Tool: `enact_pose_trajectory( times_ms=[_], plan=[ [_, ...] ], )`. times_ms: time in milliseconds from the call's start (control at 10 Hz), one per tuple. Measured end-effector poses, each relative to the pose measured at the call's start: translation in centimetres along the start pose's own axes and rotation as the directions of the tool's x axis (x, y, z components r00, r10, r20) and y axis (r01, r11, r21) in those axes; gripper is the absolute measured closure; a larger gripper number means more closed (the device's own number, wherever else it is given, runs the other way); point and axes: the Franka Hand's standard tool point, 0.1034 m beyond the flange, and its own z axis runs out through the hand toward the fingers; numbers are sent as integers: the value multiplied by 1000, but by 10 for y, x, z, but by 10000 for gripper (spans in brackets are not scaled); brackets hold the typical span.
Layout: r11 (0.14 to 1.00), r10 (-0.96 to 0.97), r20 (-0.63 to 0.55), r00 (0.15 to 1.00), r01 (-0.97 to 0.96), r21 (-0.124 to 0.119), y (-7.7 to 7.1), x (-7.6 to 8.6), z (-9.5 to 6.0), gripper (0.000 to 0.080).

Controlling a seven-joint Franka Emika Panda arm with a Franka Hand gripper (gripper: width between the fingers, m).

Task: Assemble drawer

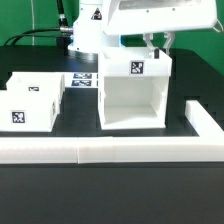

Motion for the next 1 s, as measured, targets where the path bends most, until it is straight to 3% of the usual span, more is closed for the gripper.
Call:
enact_pose_trajectory(
  times_ms=[400,800,1000],
  plan=[
    [1000,2,-43,999,-1,17,-8,44,8,760],
    [1000,3,-53,999,-2,19,-9,49,8,760],
    [994,109,-63,992,-107,33,-11,52,6,760]
  ],
)
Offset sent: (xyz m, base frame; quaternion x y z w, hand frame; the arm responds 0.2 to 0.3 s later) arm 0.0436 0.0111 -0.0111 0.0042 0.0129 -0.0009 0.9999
